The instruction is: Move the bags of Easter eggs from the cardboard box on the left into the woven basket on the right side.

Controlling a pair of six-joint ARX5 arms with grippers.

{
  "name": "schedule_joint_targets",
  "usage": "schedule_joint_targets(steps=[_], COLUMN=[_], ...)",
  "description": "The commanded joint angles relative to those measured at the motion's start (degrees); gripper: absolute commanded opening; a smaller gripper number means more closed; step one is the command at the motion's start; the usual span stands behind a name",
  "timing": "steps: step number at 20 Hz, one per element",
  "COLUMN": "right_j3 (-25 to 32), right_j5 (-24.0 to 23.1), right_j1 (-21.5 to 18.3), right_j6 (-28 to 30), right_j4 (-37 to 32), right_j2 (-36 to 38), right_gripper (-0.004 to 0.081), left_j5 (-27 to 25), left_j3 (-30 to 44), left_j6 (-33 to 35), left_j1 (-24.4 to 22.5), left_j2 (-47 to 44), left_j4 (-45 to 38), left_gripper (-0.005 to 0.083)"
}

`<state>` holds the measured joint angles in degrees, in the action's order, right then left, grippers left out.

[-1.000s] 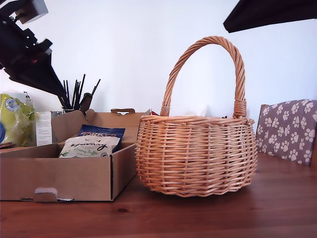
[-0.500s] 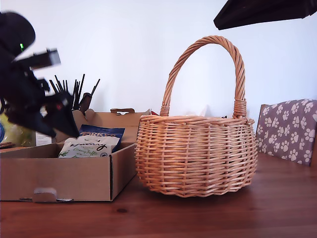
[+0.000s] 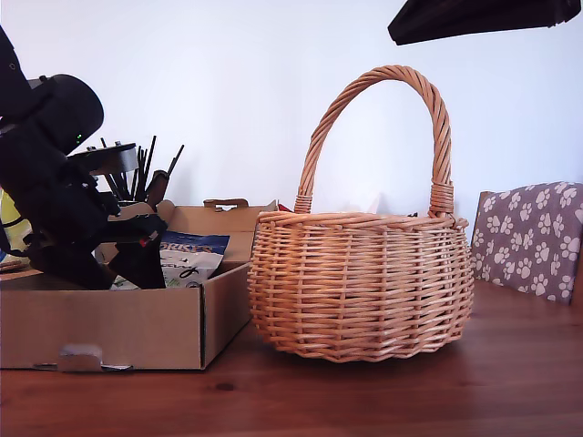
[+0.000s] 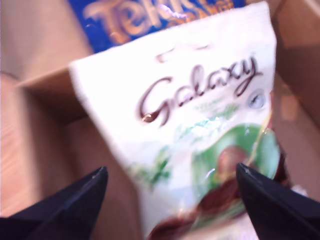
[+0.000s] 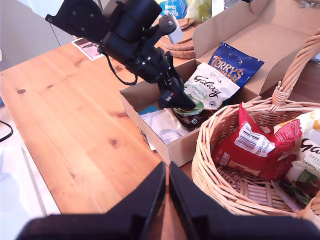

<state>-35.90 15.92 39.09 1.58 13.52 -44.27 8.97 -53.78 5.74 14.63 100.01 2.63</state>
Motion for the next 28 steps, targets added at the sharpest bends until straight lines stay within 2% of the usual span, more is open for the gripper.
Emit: schedule_joint_targets(steps=[1,9,10,11,15,16,21,25,28], right_j3=[-0.5,-0.5,-0.5,-0.5,-0.5,-0.5,-0.5,-0.5,-0.5], right_j5=[0.0,0.0,0.0,0.0,0.0,0.0,0.0,0.0,-0.1], right_j1=[0.3,0.3,0.3,0.3,0.3,0.3,0.3,0.3,0.3], right_j6=[0.0,0.0,0.0,0.0,0.0,0.0,0.0,0.0,0.0], right_j4=[-0.5,-0.6,-0.6,-0.6,-0.5,-0.5,-0.4,-0.4,-0.4], right_j2=[-0.2,-0.2,-0.2,-0.2,-0.2,-0.2,-0.2,-0.2,-0.2], right_gripper=[-0.0013,-0.0013,-0.0013,-0.0013,-0.0013,-0.0013,-0.0013,-0.0013,-0.0013], left_j5=[-0.5,-1.5,-1.5,-1.6,-1.6,-1.6,-1.5,-1.2,1.3], left_j3=[0.0,0.0,0.0,0.0,0.0,0.0,-0.3,-0.3,-0.3], left_j6=[-1.2,-2.8,-2.8,-2.8,-3.8,-3.8,-3.8,-3.8,-3.8], left_j1=[-0.2,-0.4,-0.4,-0.2,0.0,0.0,0.1,0.1,0.1], left_j2=[3.1,4.7,4.7,4.7,4.7,4.6,1.3,-7.7,-16.3], left_j4=[-0.1,0.9,1.3,1.4,2.1,2.1,3.9,7.2,11.1], left_gripper=[0.0752,0.0724,0.0674,0.0588,0.0159,0.0137,0.0137,0.0137,0.0137])
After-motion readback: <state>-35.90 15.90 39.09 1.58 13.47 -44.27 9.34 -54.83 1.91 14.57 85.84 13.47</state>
